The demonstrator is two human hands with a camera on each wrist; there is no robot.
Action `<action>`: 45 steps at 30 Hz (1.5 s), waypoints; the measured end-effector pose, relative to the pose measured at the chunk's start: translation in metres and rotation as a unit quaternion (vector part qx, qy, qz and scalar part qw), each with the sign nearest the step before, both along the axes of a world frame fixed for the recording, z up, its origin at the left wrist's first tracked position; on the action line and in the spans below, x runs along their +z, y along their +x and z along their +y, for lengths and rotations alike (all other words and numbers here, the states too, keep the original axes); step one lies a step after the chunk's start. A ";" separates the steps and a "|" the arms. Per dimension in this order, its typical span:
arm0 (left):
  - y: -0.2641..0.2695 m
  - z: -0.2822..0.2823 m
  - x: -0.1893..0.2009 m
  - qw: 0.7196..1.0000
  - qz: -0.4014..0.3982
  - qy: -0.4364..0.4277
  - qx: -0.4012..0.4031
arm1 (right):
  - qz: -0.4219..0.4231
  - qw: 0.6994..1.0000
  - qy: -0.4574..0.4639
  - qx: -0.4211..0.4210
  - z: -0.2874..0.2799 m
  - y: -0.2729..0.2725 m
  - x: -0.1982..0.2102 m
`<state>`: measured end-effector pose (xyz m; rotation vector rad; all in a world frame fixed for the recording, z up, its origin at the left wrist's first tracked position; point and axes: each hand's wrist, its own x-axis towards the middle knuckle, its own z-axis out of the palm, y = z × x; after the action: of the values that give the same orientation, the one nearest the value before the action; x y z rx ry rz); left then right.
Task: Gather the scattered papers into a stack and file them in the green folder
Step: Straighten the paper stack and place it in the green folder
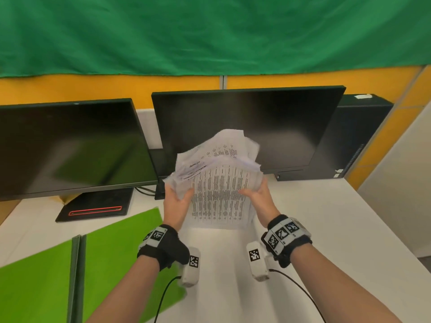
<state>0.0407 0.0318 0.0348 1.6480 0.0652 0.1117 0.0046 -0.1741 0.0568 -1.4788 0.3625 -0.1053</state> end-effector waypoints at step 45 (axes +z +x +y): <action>0.017 0.014 -0.035 0.996 0.032 -0.052 -0.057 | -0.279 0.817 -0.502 -0.060 0.018 0.010 0.066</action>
<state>0.0574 0.0457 0.0000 1.5472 0.0251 -0.0324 0.0151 -0.1558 0.1224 -2.3570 -0.1360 -0.9338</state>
